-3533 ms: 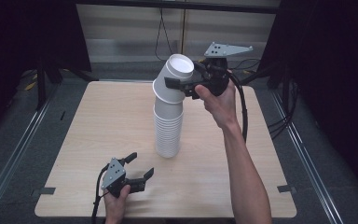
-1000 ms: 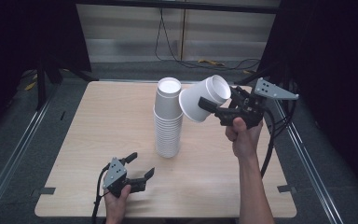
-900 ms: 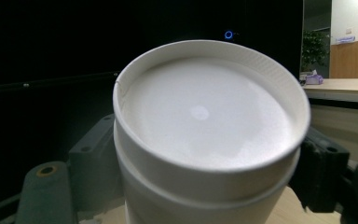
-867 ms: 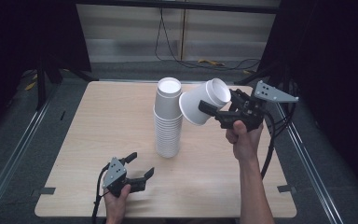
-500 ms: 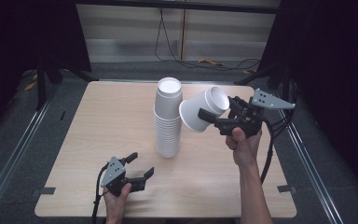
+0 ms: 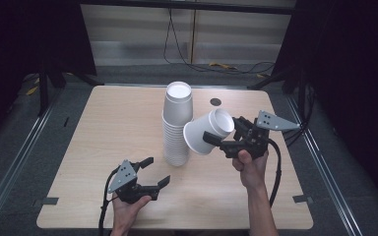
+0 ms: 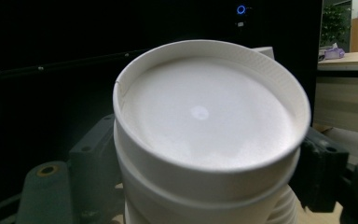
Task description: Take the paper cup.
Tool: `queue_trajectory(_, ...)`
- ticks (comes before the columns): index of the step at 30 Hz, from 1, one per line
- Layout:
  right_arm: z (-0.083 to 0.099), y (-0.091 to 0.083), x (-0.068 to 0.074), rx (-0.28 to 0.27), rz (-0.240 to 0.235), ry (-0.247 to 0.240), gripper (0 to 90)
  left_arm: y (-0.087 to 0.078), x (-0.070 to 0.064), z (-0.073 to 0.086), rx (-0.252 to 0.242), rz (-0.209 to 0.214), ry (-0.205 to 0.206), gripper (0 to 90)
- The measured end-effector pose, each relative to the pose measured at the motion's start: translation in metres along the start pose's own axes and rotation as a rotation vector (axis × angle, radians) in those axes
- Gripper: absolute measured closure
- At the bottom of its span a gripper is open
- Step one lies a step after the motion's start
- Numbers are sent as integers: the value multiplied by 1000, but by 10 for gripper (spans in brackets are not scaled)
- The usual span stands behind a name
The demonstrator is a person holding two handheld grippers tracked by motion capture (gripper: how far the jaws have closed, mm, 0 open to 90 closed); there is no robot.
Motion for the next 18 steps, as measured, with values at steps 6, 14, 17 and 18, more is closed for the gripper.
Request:
queue_trajectory(6, 19, 3, 1, 19, -10, 21, 221, 3, -6, -9, -17, 30, 16, 155)
queue_trajectory(14, 46, 12, 6, 62, -61, 35, 221, 3, -10, -16, -49, 89, -11, 157)
queue_trajectory(17, 57, 15, 7, 80, -82, 53, 221, 3, -10, -16, -58, 86, -18, 154)
queue_trajectory(18, 60, 15, 8, 86, -89, 59, 221, 4, -10, -16, -58, 94, -14, 154)
Point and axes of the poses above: each handheld gripper's, and its own axes: y roughly forward along the jaws, z roughly out of its underside, x roughly to its left, the point moved 6 cm from there along y, roughly forward along the jaws, and after that the axes turned 9 degrees about -x, right-handed, at the moved point
